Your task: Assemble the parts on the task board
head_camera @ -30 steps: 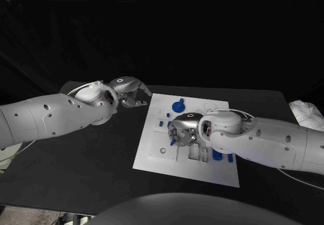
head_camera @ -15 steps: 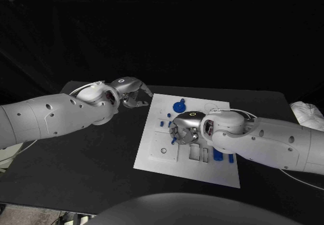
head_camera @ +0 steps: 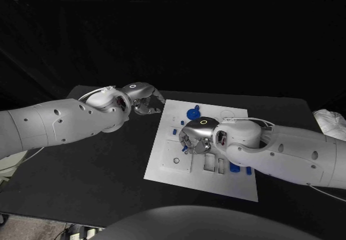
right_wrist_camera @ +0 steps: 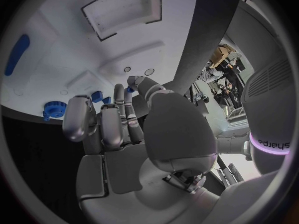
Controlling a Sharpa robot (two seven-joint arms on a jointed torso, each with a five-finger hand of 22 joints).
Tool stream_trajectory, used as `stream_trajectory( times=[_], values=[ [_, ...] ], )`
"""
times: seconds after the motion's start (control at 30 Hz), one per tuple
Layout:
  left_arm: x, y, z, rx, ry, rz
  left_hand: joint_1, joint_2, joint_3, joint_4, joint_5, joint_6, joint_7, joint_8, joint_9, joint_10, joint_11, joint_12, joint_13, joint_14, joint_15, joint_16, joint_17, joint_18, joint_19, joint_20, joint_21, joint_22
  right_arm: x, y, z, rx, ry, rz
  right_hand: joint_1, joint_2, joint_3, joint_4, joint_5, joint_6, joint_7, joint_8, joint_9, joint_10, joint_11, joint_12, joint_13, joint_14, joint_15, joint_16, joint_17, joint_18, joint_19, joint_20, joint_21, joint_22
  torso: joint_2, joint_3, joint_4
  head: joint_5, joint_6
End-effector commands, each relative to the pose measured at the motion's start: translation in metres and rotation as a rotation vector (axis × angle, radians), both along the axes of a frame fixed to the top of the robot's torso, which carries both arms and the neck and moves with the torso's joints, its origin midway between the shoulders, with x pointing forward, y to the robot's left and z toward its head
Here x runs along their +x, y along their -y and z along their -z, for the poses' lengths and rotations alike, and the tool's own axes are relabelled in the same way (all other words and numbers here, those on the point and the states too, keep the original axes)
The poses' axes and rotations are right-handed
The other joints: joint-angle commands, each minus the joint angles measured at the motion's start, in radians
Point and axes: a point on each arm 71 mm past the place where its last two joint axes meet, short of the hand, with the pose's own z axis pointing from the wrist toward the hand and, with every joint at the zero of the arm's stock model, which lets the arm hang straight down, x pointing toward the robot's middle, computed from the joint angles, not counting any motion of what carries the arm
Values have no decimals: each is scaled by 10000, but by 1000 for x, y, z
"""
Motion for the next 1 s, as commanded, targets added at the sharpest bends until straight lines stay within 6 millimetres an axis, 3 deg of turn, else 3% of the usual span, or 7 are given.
stream_trajectory(
  times=[0.03,0.37,0.77,1.0],
  values=[
    [0,1,2,28,-262,-48,98,42,65,-13,-5,-70,8,-40,-15,16,61,66,-13,-62,27,-36,-3,140,-73,29,-48,1610,-2,-3,-3,-510,1203,-351,-17,-46,-16,-84,59,71,-25,86,77,-50,-15,57,60,-35,-31,-65,-16,73,-13,-3,-39,1519,1,-5,-31,25,1],
    [0,1,4,49,-383,-61,117,55,73,-17,-2,-82,10,-41,-21,26,79,74,-12,-74,36,-47,-27,140,-75,37,-50,1610,-10,-9,-6,-760,1982,-799,-4,-69,-1,-138,112,111,-57,121,158,-66,-30,114,136,-19,-46,-54,4,65,15,-16,-6,1531,-7,-3,-11,10,1],
    [-1,-1,9,113,-557,-128,142,65,79,-22,4,-93,27,-41,-27,34,98,81,-12,-86,48,-58,-51,141,-79,45,-61,1608,-17,-10,-4,-1332,1898,-600,10,-63,24,-163,127,120,-45,120,183,-71,-42,131,165,-69,-55,-103,-101,83,-30,-23,-78,1508,-14,-22,-13,-29,1],
    [-1,0,10,89,-571,-126,149,67,81,-23,6,-97,34,-42,-29,36,102,83,-12,-91,52,-63,-61,141,-80,48,-62,1608,-18,-10,-1,-1565,1790,-564,21,-49,53,-183,124,103,-25,100,200,-45,-59,162,197,-78,-66,-115,-118,89,-44,-33,-102,1501,-17,-13,1,-34,1]
  ],
)
